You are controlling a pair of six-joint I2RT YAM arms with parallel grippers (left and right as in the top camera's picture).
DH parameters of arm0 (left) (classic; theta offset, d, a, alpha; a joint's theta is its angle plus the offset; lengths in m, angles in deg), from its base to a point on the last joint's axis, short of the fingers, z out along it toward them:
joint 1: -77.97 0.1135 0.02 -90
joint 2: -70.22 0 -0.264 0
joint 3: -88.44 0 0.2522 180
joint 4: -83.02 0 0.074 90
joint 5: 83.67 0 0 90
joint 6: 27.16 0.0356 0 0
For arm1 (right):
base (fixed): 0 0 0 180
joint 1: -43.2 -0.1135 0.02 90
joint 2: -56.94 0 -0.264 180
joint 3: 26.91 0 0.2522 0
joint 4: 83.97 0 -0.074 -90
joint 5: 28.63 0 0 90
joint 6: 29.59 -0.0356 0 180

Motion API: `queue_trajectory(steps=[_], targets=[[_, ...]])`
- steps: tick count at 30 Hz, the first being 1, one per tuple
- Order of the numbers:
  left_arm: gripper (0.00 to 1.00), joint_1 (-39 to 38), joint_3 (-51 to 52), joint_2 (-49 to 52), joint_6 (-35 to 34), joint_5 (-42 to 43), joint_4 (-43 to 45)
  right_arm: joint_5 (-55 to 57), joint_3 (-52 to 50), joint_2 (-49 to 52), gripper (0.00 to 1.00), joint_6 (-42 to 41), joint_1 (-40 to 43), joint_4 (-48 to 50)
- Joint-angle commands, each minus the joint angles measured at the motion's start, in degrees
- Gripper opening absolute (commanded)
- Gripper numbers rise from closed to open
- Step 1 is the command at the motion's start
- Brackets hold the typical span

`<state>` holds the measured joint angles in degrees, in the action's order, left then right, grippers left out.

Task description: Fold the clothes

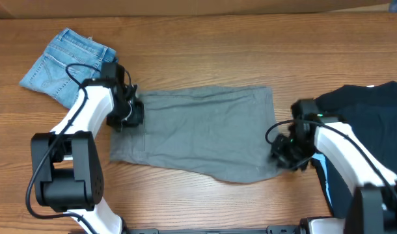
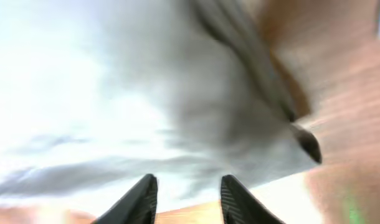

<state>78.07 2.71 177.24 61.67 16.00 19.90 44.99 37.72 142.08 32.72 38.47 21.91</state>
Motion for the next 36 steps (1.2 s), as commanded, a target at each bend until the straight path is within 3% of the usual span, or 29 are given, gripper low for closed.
queue_trajectory(steps=[1, 6, 16, 19, 23, 28, 36], targets=[[0.04, -1.51, -3.48, -4.66, -0.55, 8.70, 1.81, -3.48, 5.11, -5.81, 0.44, 4.17, -1.38, 2.14], [0.05, -6.03, -3.41, -5.16, -0.15, 16.13, 9.22, -6.91, 4.96, -6.47, 0.44, 4.13, -2.47, 10.67], [0.04, -13.70, -3.21, 5.09, 2.14, 10.34, 15.41, -7.76, 4.96, 5.09, 0.44, 4.13, -4.66, 22.21], [0.04, -13.70, -3.21, 8.50, 1.33, 10.40, 16.65, -7.67, 4.96, 9.11, 0.43, 4.15, -4.63, 22.08], [0.04, -12.50, -3.21, 10.32, -1.90, 6.05, 18.67, -4.81, 4.96, 13.62, 0.33, 3.61, -4.63, 19.85], [0.04, -8.55, -4.76, 10.16, -4.26, 3.21, 18.88, 6.58, 4.96, 14.56, 0.33, -2.16, -4.52, 12.24], [0.04, -1.79, -15.58, 9.18, -3.54, 3.91, 4.17, 8.83, 5.16, 14.32, 0.34, -3.04, -4.52, 7.89]])
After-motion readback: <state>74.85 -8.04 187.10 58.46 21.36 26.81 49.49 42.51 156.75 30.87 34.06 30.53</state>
